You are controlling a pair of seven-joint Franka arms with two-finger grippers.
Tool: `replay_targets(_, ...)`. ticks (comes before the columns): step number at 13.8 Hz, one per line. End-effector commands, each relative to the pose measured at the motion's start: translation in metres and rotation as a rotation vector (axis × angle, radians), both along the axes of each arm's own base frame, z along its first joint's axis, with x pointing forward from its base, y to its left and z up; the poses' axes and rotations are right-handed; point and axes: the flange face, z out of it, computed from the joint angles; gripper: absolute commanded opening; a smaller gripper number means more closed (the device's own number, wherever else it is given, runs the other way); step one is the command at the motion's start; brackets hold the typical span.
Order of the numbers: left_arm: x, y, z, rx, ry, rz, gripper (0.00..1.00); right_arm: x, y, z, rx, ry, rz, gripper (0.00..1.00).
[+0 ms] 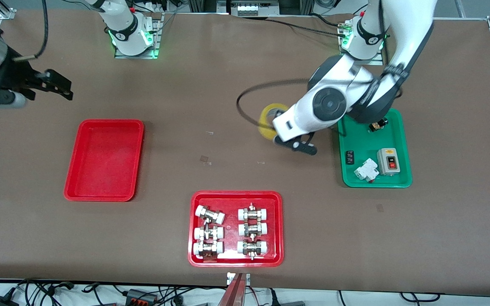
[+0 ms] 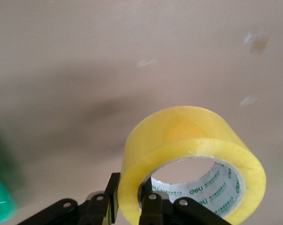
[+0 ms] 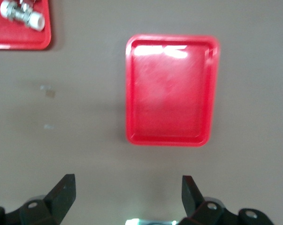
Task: Left arm passes tape to right arm into tray
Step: 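Lift the tape with the left gripper while the right gripper reaches toward it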
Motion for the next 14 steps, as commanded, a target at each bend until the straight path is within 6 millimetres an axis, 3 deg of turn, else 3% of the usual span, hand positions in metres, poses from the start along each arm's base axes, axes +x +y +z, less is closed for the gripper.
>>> replay_targets(1, 0.015, -0.044, -0.007, -0.109, 0.041, 0.157, 0.01, 0.006, 0.013, -0.022, 0.147, 0.083, 0.028, 1.0)
replay_targets(3, 0.027, -0.054, -0.014, -0.183, -0.003, 0.268, 0.01, 0.019, 0.027, -0.041, 0.281, 0.108, 0.011, 1.0)
replay_targets(5, 0.019, -0.086, -0.018, -0.272, 0.001, 0.38, 0.0, 0.036, 0.036, -0.061, 0.395, 0.114, -0.019, 1.0)
replay_targets(8, 0.023, -0.096, -0.032, -0.353, 0.047, 0.539, 0.0, 0.064, 0.054, -0.099, 0.537, 0.075, 0.004, 1.0)
replay_targets(10, 0.019, -0.113, -0.026, -0.429, 0.067, 0.674, 0.0, 0.081, 0.062, -0.128, 0.611, 0.039, 0.033, 1.0)
replay_targets(12, 0.016, -0.125, -0.033, -0.468, 0.066, 0.783, 0.0, 0.096, 0.07, -0.157, 0.688, 0.0, 0.043, 1.0)
replay_targets(14, 0.014, -0.131, -0.04, -0.478, 0.075, 0.86, 0.01, 0.105, 0.095, -0.181, 0.705, -0.042, 0.047, 1.0)
